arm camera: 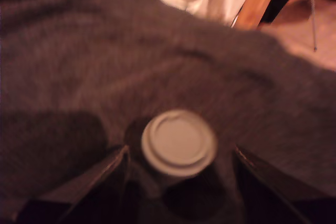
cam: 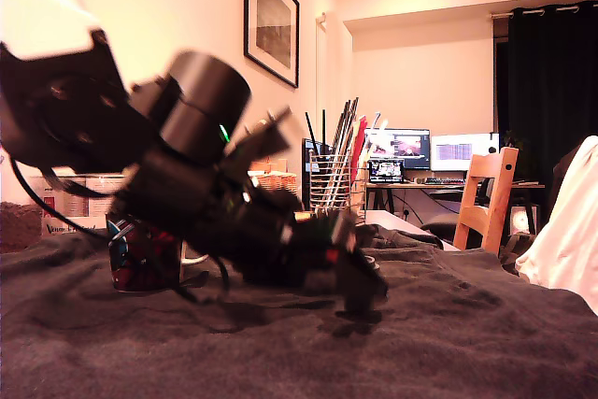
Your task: Pick up the coffee capsules on the table and drop them inside the coffee cup
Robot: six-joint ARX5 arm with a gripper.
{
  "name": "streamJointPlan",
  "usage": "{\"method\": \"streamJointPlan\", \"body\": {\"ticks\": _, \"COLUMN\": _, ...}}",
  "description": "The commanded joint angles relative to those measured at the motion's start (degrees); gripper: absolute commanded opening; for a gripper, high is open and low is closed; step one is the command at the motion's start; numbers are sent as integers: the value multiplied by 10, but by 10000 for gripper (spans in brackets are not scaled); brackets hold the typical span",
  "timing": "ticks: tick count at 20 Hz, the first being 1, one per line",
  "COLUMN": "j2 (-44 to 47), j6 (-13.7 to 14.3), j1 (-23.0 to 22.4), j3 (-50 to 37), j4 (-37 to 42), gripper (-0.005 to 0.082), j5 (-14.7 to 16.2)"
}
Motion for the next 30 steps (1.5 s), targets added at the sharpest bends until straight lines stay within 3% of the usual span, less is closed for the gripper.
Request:
{"method": "streamJointPlan", "body": {"ticks": 1, "j2": 19, "j6": -2, "j1": -4, "j3": 13, "j4": -14, "gripper": 566, "j5": 0}}
{"method": "streamJointPlan", "body": {"ticks": 7, "j2": 22, "j6": -2, "j1": -5, "j3": 21, "j4": -20, "gripper": 546, "j5": 0}}
{"method": "streamJointPlan", "body": {"ticks": 12, "j2": 22, "j6": -1, "j1": -5, "j3": 21, "j4": -20, "gripper": 281, "j5": -1}}
{"method": "streamJointPlan", "body": {"ticks": 14, "j2": 22, "j6": -1, "j1": -5, "j3": 21, "j4": -20, "gripper": 232, "j5": -4}}
{"method": "streamJointPlan", "body": {"ticks": 21, "j2": 11, "j6": -1, "j1": -5, "j3": 21, "j4": -22, "gripper": 229, "j5": -3}}
{"method": "streamJointPlan", "body": {"ticks": 30, "j2": -128, "j6": 3, "j1": 6, "j3": 21, "j4": -99, "gripper": 229, "j5": 2}}
